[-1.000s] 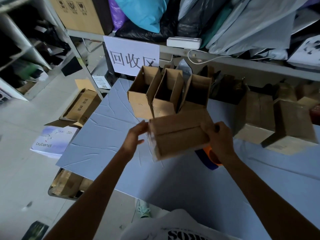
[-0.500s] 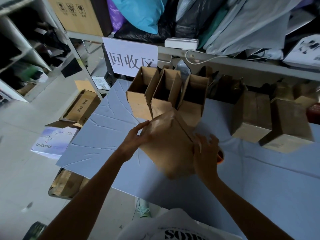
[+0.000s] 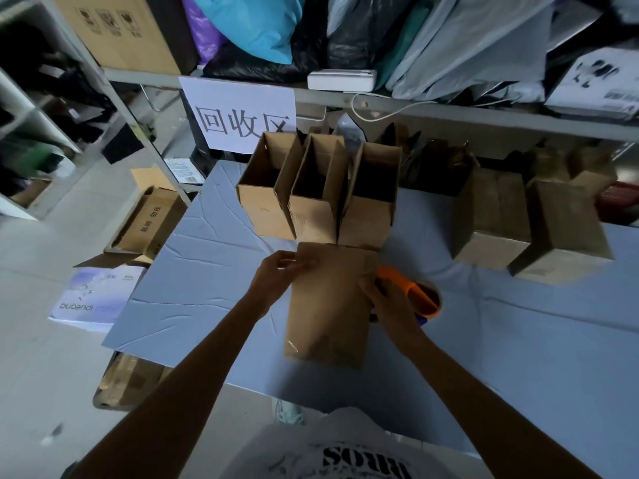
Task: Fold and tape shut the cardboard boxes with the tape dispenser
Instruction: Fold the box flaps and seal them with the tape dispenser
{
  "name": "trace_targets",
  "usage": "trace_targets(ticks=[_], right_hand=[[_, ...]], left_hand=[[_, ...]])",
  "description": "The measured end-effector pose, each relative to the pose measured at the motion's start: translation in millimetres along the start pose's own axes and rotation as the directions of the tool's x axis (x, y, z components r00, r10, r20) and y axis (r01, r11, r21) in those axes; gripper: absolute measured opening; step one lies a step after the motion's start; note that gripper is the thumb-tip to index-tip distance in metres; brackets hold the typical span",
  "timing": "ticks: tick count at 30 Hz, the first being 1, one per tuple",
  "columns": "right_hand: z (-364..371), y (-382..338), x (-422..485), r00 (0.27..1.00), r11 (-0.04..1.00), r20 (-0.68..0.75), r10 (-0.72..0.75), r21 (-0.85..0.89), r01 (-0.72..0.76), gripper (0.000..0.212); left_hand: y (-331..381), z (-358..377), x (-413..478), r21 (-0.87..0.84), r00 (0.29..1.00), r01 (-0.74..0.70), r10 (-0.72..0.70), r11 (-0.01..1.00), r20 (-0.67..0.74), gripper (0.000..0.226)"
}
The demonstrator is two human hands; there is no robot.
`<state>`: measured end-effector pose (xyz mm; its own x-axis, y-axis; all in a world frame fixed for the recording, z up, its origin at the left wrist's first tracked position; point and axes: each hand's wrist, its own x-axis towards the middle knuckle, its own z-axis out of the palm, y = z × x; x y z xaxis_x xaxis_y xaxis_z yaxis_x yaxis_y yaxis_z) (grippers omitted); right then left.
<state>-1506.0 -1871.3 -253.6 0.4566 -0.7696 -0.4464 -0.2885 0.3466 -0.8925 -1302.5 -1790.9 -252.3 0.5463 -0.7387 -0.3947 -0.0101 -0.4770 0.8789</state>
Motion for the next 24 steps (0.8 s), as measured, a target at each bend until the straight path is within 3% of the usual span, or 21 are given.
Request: trace_targets(ticks=[6,12,15,18,22,24], right_hand=[[9.6,12.8,19.8,0.998,0.968,-0.063,-0.013,-0.252,-0.003,0.02],[13.5,15.4,26.3,0.995,0.952,0.095,0.0,-0.305,0.029,0.044],[9.3,18.7,28.2,0.997,0.967,0.068,0.024,-0.254,-0.006,0.041],[7.7,27.1,23.4,0.995,0.979,0.068,0.068,-0.197,-0.053,0.035],[6.9,28.3,19.3,0.997,0.99,0.062,0.04,-0.139,-0.031,0.026],[4.1,26.7,21.9,0.996,0.988,0.082,0.042,-0.154,-0.029,0.033]], left_hand=[[-19.2,22.3,8.6,0.181,0.998,0.063,-0.062,0.982,-0.012,0.086],[-26.8,43.0,7.7,0.433,0.997,0.06,-0.03,0.899,-0.075,0.119],[-27.3,48.6,-1.6,0.475,0.995,-0.008,0.054,0.88,-0.083,0.122],[-28.0,60.5,-13.6,0.639,0.991,-0.062,0.125,0.767,-0.054,0.117],[-20.9,73.1,-20.1,0.7,0.997,-0.033,0.077,0.714,-0.03,0.105],[-17.8,79.2,-21.3,0.673,0.997,-0.017,0.061,0.739,-0.041,0.106]])
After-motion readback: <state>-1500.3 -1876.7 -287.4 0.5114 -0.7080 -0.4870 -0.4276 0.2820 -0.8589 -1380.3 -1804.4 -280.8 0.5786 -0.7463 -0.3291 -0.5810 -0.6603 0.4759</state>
